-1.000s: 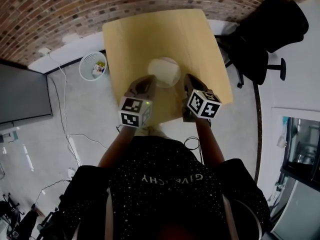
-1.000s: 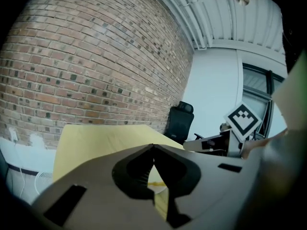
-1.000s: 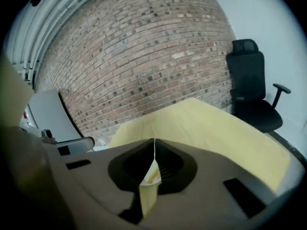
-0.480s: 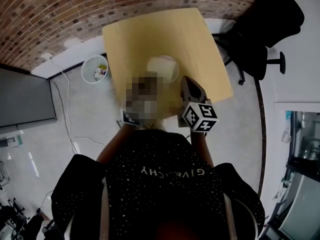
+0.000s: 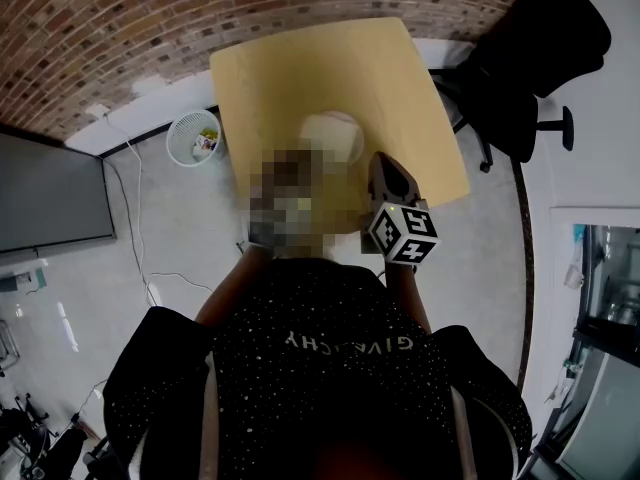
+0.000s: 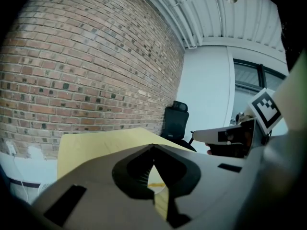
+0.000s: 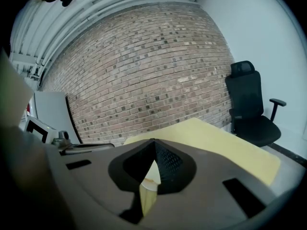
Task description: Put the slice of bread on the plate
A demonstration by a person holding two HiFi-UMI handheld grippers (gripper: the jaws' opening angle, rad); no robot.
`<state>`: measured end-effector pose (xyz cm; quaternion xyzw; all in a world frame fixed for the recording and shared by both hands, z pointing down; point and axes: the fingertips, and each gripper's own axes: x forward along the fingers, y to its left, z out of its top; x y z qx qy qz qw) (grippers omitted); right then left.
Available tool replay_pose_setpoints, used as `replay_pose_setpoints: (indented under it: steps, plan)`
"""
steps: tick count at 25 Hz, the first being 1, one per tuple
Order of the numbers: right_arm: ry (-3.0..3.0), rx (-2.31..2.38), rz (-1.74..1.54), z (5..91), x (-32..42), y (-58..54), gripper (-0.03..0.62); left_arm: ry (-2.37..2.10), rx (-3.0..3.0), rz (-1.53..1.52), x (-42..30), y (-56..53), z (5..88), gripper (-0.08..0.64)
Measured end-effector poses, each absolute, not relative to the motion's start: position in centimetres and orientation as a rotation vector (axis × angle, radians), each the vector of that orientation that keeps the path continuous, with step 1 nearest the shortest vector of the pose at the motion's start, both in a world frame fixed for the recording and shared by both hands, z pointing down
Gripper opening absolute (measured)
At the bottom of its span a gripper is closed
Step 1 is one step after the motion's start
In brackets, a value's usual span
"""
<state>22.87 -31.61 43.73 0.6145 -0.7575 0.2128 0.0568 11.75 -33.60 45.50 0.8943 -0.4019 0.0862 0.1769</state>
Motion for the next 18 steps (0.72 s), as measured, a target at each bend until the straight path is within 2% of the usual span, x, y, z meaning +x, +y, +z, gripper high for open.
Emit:
replay_pose_setpoints:
  steps: [18]
  plan:
    - [-2.292,1.788,0.719,45.5,23.0,-32.1,0.012,-1.177,2.496,0.251,12.2,-33.9,45.6,0.011]
